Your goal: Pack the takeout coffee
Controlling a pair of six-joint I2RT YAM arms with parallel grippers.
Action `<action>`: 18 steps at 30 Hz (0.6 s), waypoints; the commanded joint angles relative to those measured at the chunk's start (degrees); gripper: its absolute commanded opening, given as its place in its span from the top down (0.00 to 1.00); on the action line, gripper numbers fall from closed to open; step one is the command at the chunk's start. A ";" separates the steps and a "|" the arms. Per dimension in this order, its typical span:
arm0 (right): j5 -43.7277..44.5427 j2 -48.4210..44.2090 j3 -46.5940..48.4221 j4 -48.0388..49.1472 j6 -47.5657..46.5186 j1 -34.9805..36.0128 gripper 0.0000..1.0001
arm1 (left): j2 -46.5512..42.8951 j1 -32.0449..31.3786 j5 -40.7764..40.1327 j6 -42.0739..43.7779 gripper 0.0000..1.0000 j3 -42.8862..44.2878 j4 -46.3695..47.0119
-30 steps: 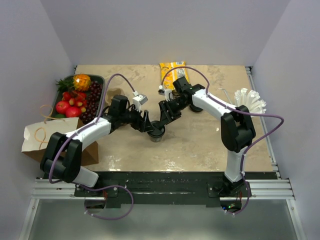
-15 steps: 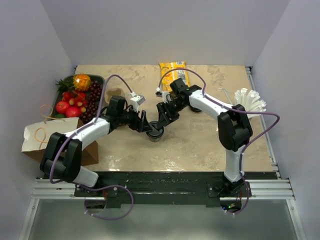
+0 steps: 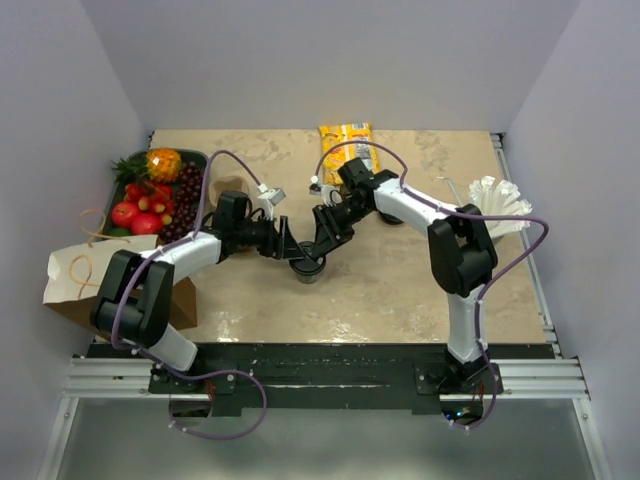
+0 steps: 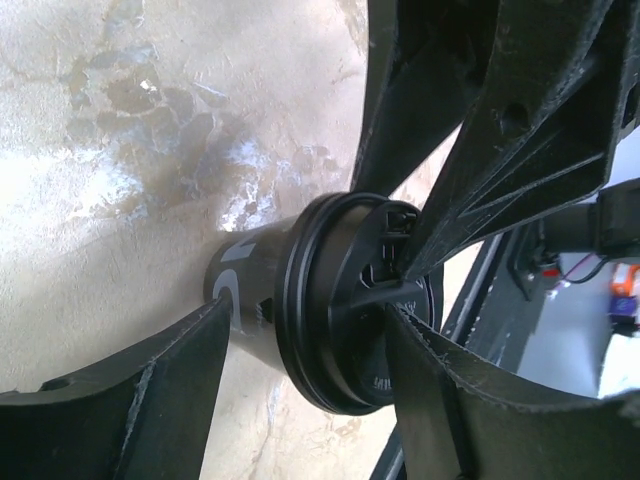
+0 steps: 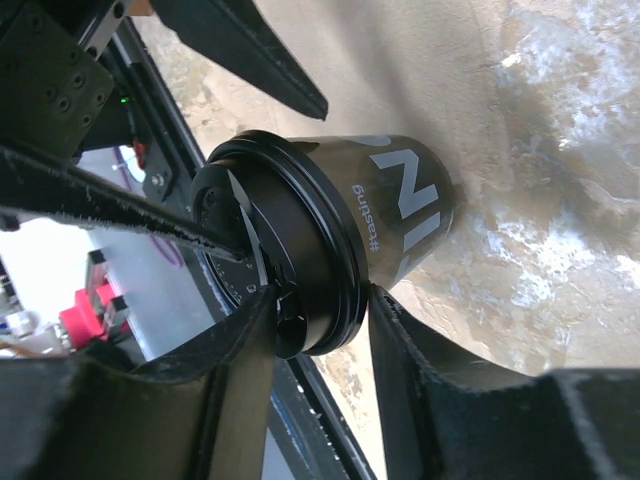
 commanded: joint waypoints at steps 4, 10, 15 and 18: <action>-3.04 2.30 0.87 -0.05 0.60 -1.23 0.61 | 3.58 3.52 5.39 -7.76 0.34 0.39 6.65; -3.05 3.18 1.22 -0.31 0.68 -1.32 0.62 | 6.13 5.01 4.26 -10.40 0.34 0.21 7.18; -2.35 3.18 1.39 -0.57 0.68 -1.23 0.62 | 7.80 5.45 2.15 -10.85 0.35 -0.05 5.87; -1.55 2.92 1.22 -0.57 0.86 -1.23 0.61 | 8.68 6.50 0.83 -11.90 0.35 -1.63 5.77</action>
